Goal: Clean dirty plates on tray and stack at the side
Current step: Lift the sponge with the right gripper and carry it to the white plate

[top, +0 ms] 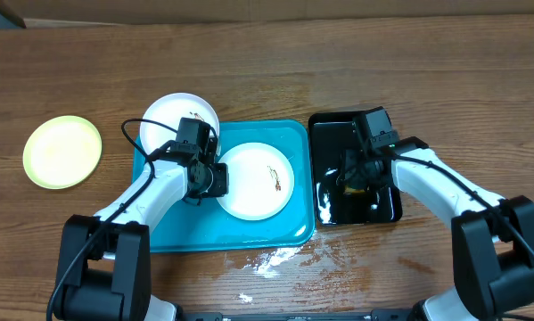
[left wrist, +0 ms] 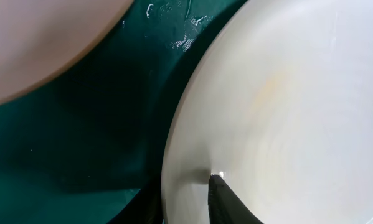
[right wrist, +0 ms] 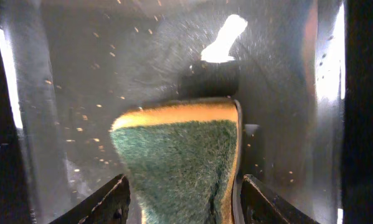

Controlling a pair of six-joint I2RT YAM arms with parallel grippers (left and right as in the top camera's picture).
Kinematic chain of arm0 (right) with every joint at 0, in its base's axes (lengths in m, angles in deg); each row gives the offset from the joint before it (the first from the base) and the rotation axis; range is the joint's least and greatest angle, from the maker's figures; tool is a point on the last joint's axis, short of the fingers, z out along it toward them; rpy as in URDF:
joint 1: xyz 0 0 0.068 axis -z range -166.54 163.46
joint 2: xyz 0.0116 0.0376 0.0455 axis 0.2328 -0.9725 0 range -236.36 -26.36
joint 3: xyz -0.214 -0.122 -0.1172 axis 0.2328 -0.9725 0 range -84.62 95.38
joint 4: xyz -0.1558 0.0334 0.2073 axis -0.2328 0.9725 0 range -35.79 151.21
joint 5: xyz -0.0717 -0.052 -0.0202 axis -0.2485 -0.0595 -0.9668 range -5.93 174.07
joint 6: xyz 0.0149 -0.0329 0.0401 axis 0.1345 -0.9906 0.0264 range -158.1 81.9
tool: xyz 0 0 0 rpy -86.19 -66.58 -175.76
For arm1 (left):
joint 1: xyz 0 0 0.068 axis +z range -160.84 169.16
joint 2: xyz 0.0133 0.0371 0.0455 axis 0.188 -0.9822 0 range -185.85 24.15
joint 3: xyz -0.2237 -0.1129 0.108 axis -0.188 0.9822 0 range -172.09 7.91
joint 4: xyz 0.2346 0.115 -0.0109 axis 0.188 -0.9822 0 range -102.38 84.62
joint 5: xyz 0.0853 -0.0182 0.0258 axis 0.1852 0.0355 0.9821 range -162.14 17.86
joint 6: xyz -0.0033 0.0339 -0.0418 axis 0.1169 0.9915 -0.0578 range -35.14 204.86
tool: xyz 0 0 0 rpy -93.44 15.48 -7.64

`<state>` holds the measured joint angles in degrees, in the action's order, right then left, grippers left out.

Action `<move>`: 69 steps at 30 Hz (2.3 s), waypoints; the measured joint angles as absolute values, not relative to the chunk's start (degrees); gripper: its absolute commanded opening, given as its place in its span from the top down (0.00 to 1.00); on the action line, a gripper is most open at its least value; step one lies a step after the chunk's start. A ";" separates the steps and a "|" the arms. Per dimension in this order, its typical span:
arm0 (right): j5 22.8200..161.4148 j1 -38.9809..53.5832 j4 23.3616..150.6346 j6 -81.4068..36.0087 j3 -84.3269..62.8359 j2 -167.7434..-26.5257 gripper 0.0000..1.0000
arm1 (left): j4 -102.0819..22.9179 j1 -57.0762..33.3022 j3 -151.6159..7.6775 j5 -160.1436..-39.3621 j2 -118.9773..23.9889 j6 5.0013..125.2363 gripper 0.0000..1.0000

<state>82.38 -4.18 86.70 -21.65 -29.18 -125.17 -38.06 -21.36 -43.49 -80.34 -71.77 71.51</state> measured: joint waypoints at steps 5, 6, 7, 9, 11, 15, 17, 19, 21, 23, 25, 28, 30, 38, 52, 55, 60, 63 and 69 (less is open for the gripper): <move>82.29 -4.23 85.83 -21.48 -29.68 -127.00 0.80 | -38.37 -21.36 -43.49 -80.52 -71.77 68.21 0.78; 82.25 -4.23 85.41 -21.41 -29.68 -127.07 0.92 | -38.41 -21.36 -43.49 -80.52 -71.77 67.73 0.80; 82.34 -4.23 85.26 -21.56 -29.68 -127.16 0.96 | -38.37 -21.36 -43.49 -80.50 -71.77 67.07 0.80; 82.45 -4.23 85.68 -21.52 -29.47 -127.16 0.96 | -38.26 -21.36 -43.49 -80.41 -71.77 66.73 0.82; 82.71 -4.21 87.45 -21.56 -28.64 -127.16 0.96 | -38.17 -21.36 -43.49 -80.06 -71.77 66.35 0.86; 83.98 -4.21 93.48 -21.63 -24.07 -127.13 0.96 | -38.17 -21.36 -43.49 -79.80 -71.77 65.72 0.92; 85.20 -4.21 95.51 -21.63 -20.83 -126.83 0.96 | -38.15 -21.36 -43.49 -79.62 -71.77 65.52 0.94; 85.86 -4.21 96.54 -21.65 -18.54 -125.97 0.96 | -38.15 -21.36 -43.49 -79.62 -71.77 65.46 0.96; 86.47 -4.21 97.13 -21.67 -17.29 -124.55 0.96 | -38.15 -21.36 -43.49 -79.64 -71.77 65.44 0.96; 86.82 -4.21 97.83 -21.65 -16.90 -123.18 0.96 | -38.11 -21.36 -43.49 -79.64 -71.77 65.44 0.96; 86.95 -4.21 98.64 -21.63 -16.85 -122.48 0.96 | -38.02 -21.36 -43.49 -79.64 -71.77 65.44 0.96; 87.06 -4.21 98.59 -22.15 -16.85 -122.43 0.96 | -37.93 -21.36 -43.49 -79.67 -71.77 65.44 0.96; 86.60 -4.21 97.76 -23.25 -16.85 -122.43 0.96 | -37.65 -21.36 -43.49 -79.67 -71.77 65.28 0.96; 84.46 -4.16 97.11 -21.04 -16.85 -122.43 0.96 | -37.28 -21.36 -43.49 -79.67 -71.77 59.99 0.96; 80.22 -4.16 94.31 -16.25 -16.85 -123.02 0.96 | -36.64 -21.36 -43.49 -79.62 -71.77 47.36 0.96; 81.37 -4.16 94.05 -16.01 -16.85 -123.90 0.96 | -36.66 -21.36 -43.49 -79.64 -71.77 47.32 0.96; 90.16 -4.36 88.34 -15.84 -16.85 -124.44 0.96 | -36.66 -21.36 -43.49 -79.62 -71.77 47.95 0.96; 94.42 -5.65 86.33 -15.60 -16.85 -124.47 0.96 | -36.66 -21.36 -43.49 -79.62 -71.77 48.76 0.96; 94.64 -12.38 81.17 -15.66 -16.85 -124.47 0.96 | -36.64 -21.36 -43.49 -79.62 -71.77 49.26 0.96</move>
<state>94.64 -12.38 81.17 -15.66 -16.85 -124.47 -36.64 -21.36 -43.49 -79.62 -71.77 49.26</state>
